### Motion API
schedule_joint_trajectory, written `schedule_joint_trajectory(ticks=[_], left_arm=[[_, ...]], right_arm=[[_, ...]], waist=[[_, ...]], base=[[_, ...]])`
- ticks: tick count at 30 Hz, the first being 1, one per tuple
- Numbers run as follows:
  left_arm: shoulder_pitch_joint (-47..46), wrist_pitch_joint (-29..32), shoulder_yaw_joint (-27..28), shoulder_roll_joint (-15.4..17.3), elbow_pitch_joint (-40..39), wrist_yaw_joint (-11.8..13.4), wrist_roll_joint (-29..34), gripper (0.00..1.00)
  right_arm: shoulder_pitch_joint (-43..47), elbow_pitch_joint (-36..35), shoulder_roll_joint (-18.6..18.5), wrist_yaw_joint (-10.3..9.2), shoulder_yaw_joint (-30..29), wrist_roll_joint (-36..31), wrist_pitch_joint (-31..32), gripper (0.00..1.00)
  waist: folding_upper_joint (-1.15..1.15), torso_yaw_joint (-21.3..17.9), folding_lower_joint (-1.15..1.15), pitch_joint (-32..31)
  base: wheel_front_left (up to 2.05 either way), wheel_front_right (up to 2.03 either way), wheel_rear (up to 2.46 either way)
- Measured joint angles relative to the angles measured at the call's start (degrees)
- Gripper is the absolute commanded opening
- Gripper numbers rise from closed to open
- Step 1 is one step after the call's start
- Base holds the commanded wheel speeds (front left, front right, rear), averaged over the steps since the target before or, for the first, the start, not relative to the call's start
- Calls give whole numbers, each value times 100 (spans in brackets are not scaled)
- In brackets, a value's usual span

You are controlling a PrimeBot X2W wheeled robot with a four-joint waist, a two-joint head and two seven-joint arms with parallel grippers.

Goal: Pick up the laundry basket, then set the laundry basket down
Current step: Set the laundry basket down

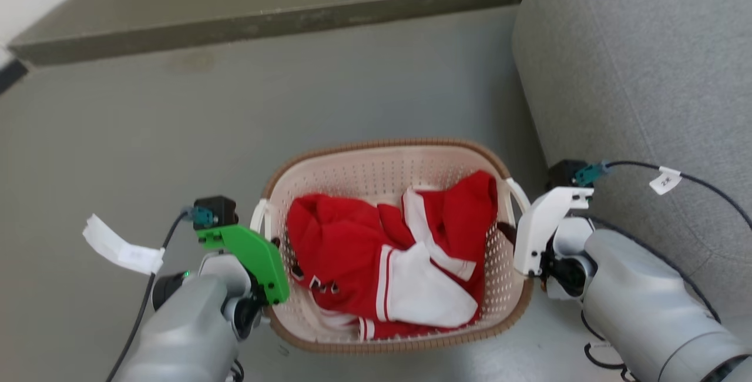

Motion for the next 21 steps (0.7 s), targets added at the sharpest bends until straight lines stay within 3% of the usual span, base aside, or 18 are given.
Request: schedule_joint_trajectory(ticks=[21], left_arm=[[-930, -589, 73, -11, -263, 100, 45, 0]], right_arm=[[-834, -266, -311, 5, -154, 88, -610, 0]], waist=[[0, -1, 1, 1492]], base=[[0, 0, 0]])
